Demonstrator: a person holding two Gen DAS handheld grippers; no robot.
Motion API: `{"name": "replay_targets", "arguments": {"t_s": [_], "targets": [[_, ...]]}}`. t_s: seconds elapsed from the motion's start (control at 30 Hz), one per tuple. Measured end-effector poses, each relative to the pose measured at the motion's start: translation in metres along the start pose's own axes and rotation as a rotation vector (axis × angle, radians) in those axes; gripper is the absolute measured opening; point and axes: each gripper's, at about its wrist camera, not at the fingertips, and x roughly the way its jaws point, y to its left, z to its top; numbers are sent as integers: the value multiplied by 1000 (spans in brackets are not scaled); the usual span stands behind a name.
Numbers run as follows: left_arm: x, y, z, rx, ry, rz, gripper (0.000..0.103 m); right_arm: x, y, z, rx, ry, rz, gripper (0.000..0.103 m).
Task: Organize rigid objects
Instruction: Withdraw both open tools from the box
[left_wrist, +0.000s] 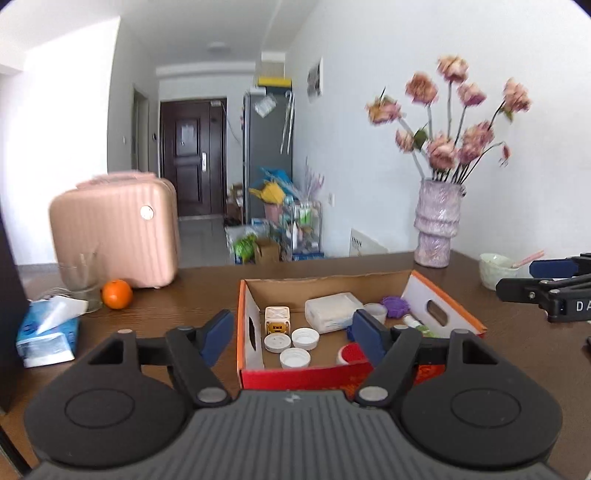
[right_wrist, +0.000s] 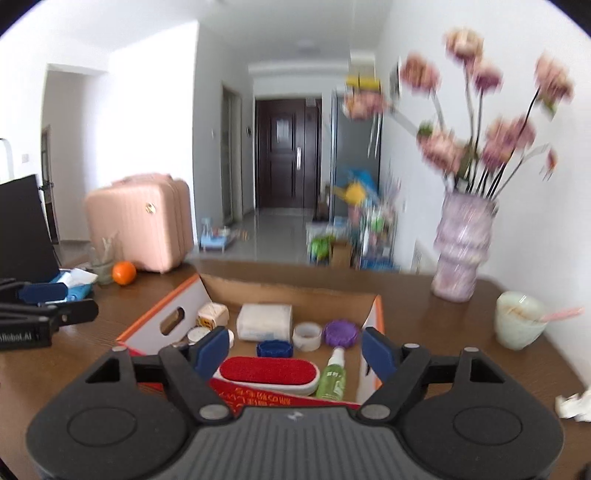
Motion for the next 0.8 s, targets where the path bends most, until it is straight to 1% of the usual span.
{"name": "replay_targets", "arguments": {"t_s": [0.1, 0.2, 0.3, 0.37, 0.4, 0.47, 0.53, 0.57, 0.67, 0.73, 0.8], "targets": [[-38, -9, -10, 21, -42, 22, 77, -42, 7, -13, -26, -80, -15, 81], [-75, -16, -21, 28, -78, 31, 81, -79, 15, -29, -15, -132, -21, 82], [-115, -23, -36, 17, -114, 33, 85, -114, 23, -47, -6, -169, -21, 85], [-140, -24, -46, 7, -123, 16, 88, -134, 28, -59, -1, -170, -11, 86], [-152, -23, -52, 0, -127, 1, 91, -144, 30, -65, 9, -168, -7, 86], [-172, -21, -62, -16, -126, -26, 93, -163, 34, -77, 23, -169, 0, 86], [-192, -18, -74, -21, -130, -33, 95, -181, 40, -88, 23, -174, 4, 87], [-201, -16, -80, -25, -132, -34, 99, -190, 43, -94, 22, -184, 5, 89], [-221, -16, -97, -21, -118, -14, 100, -210, 51, -112, 6, -196, -4, 90], [-230, -19, -107, -18, -108, 5, 101, -220, 57, -123, 15, -178, -8, 90], [-237, -23, -120, -33, -98, 18, 103, -229, 63, -135, 21, -173, 10, 90]]}}
